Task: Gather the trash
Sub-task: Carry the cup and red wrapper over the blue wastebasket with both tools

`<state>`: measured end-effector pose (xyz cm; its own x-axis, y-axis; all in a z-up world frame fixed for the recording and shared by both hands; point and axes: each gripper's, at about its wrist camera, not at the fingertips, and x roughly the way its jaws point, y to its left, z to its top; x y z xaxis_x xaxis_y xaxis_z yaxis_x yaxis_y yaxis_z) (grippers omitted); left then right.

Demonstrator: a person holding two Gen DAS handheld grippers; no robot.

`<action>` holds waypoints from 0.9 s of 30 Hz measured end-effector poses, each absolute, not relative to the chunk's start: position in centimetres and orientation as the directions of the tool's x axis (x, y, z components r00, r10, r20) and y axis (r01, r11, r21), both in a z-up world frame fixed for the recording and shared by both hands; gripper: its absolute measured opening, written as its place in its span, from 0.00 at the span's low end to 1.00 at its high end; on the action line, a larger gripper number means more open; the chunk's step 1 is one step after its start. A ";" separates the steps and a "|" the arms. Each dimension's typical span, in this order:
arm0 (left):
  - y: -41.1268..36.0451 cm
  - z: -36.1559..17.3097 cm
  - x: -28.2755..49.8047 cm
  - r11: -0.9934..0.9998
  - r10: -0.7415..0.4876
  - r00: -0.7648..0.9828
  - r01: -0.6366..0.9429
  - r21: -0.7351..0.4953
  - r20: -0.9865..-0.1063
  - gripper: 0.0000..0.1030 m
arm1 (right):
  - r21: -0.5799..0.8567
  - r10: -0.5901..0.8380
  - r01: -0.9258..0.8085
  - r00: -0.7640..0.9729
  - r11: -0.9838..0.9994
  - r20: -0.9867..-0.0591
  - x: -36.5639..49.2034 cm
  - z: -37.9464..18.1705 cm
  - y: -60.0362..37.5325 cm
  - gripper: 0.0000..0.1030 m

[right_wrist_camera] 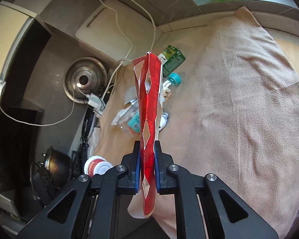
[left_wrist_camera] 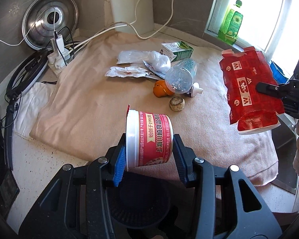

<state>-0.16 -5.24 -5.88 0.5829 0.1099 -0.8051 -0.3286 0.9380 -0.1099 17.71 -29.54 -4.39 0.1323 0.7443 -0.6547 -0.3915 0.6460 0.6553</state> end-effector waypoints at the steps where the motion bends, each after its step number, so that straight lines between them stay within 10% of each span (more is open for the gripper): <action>1: -5.2 -5.9 -0.8 0.938 0.103 0.586 -0.325 -0.116 -0.804 0.43 | 0.654 0.745 -0.398 0.129 0.644 -0.655 17.1 -4.2 -29.2 0.09; 27: -4.1 -13.1 -12.8 0.937 -0.037 0.492 -0.285 -0.201 -0.870 0.43 | 0.549 0.646 -0.515 0.014 0.658 -0.763 -0.2 -8.4 -22.1 0.09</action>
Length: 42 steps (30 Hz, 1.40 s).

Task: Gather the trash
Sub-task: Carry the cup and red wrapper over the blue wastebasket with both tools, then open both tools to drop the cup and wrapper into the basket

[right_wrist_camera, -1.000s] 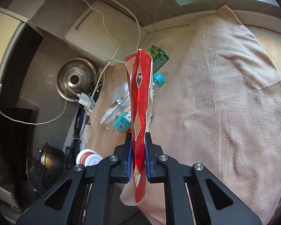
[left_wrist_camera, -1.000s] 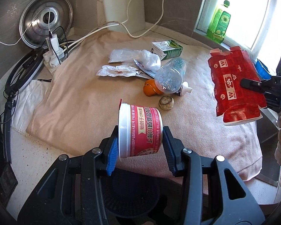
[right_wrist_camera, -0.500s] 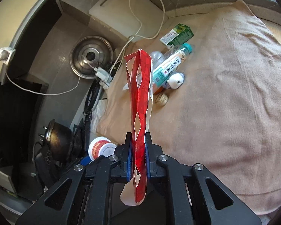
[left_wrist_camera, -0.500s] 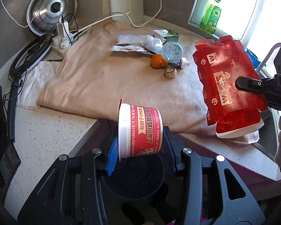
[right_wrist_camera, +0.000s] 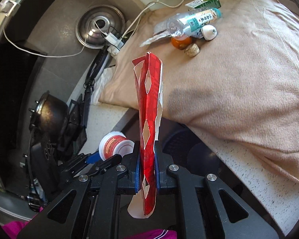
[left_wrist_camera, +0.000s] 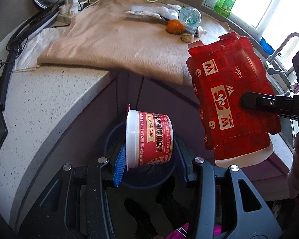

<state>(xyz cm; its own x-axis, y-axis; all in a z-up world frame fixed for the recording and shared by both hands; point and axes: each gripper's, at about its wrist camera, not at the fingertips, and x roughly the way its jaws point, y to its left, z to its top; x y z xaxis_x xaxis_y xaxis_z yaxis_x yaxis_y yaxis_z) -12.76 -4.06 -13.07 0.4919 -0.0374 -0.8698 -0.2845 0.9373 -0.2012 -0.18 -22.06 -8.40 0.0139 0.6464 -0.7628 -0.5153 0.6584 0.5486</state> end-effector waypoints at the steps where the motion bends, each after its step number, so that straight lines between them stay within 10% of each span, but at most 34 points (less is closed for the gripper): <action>1: -4.1 -13.6 -12.9 0.936 -0.043 0.483 -0.287 -0.205 -0.874 0.43 | 0.541 0.638 -0.519 0.011 0.662 -0.770 -0.5 -8.8 -21.9 0.09; 42: -4.1 -25.2 -10.9 0.941 -0.071 0.273 -0.301 -0.155 -0.959 0.50 | 0.263 0.366 -0.663 0.018 0.701 -0.931 -3.9 -22.1 -16.4 0.18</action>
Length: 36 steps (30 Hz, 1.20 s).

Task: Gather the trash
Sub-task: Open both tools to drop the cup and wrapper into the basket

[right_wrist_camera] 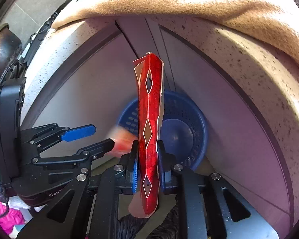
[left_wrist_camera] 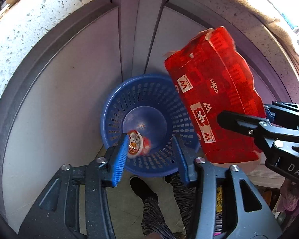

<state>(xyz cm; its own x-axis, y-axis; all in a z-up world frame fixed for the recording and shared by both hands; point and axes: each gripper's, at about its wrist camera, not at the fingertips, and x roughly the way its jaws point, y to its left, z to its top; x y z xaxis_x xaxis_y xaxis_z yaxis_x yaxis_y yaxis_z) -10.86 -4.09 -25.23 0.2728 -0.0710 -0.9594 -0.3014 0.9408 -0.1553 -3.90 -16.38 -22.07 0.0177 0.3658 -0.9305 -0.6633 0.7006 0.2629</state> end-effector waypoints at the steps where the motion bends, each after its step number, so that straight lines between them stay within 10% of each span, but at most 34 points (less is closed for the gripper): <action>1: -4.1 -25.1 -10.8 0.941 -0.070 0.275 -0.301 -0.155 -0.959 0.54 | 0.263 0.368 -0.662 0.020 0.702 -0.930 -3.9 -22.0 -15.9 0.19; 36: -0.9 -12.6 -10.5 0.926 0.035 0.474 -0.346 -0.149 -0.880 0.64 | 0.365 0.545 -0.630 0.112 0.685 -0.831 -0.9 -9.2 -20.8 0.65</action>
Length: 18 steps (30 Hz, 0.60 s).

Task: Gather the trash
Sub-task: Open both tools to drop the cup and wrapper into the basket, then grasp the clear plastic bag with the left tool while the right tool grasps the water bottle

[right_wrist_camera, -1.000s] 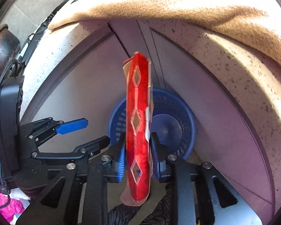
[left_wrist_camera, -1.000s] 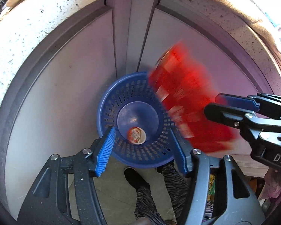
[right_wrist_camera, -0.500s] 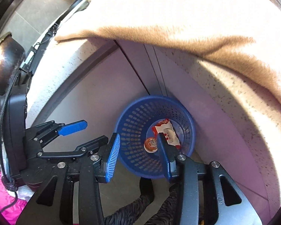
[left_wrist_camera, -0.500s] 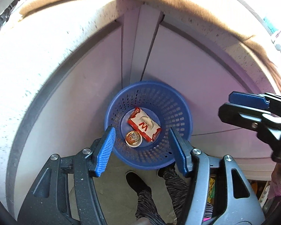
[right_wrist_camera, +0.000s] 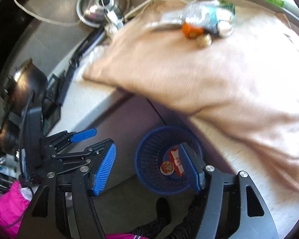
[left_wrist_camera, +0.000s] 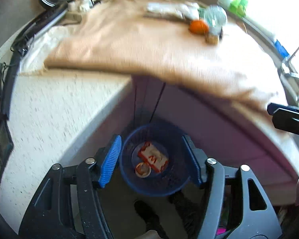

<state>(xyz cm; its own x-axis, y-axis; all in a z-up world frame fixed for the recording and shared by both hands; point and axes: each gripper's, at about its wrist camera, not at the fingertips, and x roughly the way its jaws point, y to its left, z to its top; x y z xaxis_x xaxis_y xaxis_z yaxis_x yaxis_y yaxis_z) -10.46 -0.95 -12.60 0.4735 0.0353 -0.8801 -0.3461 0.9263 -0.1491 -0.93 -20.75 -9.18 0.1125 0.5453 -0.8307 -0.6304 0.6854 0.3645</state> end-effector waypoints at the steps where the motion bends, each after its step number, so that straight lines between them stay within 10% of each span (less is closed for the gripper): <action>1: -0.8 -12.2 -10.1 0.923 0.038 0.484 -0.352 -0.155 -0.874 0.66 | 0.370 0.551 -0.625 0.116 0.687 -0.826 -0.3 -8.6 -20.9 0.65; 18: 2.0 -6.5 2.2 0.900 0.107 0.583 -0.401 -0.172 -0.805 0.66 | 0.444 0.609 -0.536 0.174 0.718 -0.774 14.2 -3.8 -22.8 0.73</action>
<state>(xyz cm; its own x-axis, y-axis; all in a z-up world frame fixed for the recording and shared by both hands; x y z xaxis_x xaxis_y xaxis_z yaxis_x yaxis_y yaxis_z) 2.20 1.98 -6.47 0.5832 0.1066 -0.8053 -0.4014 0.8997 -0.1716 14.19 -22.76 -3.77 0.1743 0.6091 -0.7737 -0.5360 0.7178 0.4443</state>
